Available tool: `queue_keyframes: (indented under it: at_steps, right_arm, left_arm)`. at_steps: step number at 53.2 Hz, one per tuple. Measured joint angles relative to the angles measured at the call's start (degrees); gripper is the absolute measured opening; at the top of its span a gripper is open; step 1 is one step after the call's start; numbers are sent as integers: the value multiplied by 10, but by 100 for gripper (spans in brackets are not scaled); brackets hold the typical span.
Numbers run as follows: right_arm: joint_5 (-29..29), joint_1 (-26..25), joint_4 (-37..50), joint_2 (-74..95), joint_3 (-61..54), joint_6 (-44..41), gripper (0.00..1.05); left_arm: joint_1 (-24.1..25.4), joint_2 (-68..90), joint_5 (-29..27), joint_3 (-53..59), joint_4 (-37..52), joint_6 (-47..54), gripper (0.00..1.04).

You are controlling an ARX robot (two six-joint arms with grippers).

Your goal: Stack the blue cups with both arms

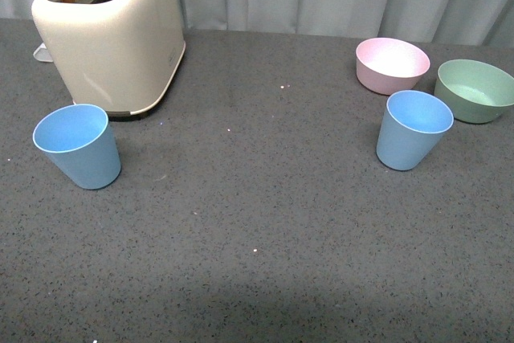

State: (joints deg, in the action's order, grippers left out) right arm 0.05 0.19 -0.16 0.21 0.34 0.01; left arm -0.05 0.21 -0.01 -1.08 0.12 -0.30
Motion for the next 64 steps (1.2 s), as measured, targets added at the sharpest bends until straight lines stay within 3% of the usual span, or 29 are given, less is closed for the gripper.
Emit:
queue_keyframes:
  at_steps: [41, 44, 48, 50, 54, 64]
  right_arm:
    - [0, 0, 0, 0, 0, 0, 95]
    - [0, 0, 0, 0, 0, 0, 95]
    - [0, 0, 0, 0, 0, 0, 95]
    - [1, 0, 0, 0, 0, 0, 95]
    - [0, 0, 0, 0, 0, 0, 95]
    - [-1, 0, 0, 0, 0, 0, 95]
  left_arm:
    - [0, 0, 0, 0, 0, 0, 98]
    - [-10, 11, -34, -6, -22, -17, 98]
    - [-38, 96, -142, -41, -91, -76, 98]
    - [-41, 142, -162, -47, -83, -95, 98]
    - [-42, 248, -161, -64, -30, -124, 98]
    - [-39, 507, -85, -158, 96, -165, 98]
